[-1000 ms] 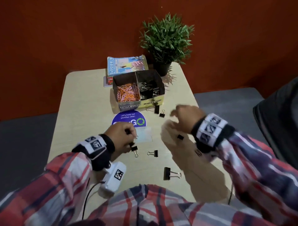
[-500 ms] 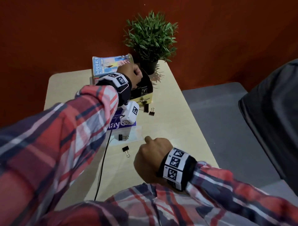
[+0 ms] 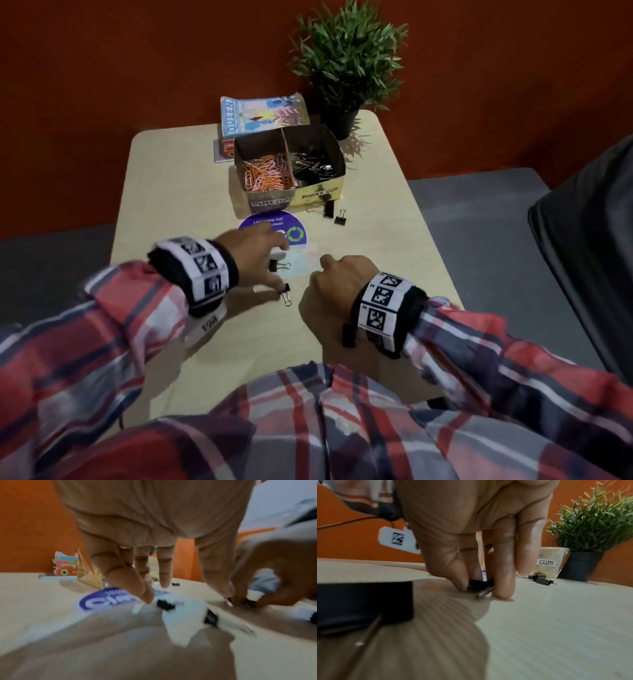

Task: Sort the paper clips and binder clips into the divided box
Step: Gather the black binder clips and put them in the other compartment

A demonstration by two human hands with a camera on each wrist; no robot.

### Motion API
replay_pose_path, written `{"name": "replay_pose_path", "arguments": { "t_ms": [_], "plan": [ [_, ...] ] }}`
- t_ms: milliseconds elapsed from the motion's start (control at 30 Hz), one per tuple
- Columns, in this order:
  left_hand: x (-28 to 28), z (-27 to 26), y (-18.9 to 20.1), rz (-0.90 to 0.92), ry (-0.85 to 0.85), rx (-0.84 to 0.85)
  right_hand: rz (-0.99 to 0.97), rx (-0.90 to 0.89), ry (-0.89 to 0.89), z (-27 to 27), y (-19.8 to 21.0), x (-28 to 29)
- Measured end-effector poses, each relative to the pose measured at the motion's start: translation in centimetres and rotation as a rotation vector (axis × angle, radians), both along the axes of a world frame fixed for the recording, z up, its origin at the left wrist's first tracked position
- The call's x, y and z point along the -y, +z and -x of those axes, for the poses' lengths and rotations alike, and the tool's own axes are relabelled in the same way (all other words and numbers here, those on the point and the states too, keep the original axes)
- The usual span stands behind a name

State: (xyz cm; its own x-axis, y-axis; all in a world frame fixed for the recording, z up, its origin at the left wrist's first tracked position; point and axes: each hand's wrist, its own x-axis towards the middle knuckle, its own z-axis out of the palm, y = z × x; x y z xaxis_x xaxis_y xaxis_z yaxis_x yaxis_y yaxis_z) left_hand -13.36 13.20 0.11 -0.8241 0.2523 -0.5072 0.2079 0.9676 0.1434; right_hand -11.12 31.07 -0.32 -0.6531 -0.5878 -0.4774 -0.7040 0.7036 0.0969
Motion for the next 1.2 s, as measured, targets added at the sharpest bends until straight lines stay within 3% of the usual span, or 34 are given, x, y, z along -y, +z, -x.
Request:
{"name": "replay_pose_path", "arguments": {
  "t_ms": [200,467,1200],
  "plan": [
    [-0.9,-2.9,-1.9,-0.085,-0.014,-0.022,0.009,-0.021,-0.014,1.2,-0.2,-0.6],
    [-2.2,-3.1,-2.1,-0.131,0.038,-0.033,0.054,-0.024,-0.032,2.9,0.3,-2.0],
    [-3.3,-2.2,-2.5,-0.186,0.044,-0.002,-0.047,-0.091,0.012,2.1,-0.5,-1.0]
  ]
}}
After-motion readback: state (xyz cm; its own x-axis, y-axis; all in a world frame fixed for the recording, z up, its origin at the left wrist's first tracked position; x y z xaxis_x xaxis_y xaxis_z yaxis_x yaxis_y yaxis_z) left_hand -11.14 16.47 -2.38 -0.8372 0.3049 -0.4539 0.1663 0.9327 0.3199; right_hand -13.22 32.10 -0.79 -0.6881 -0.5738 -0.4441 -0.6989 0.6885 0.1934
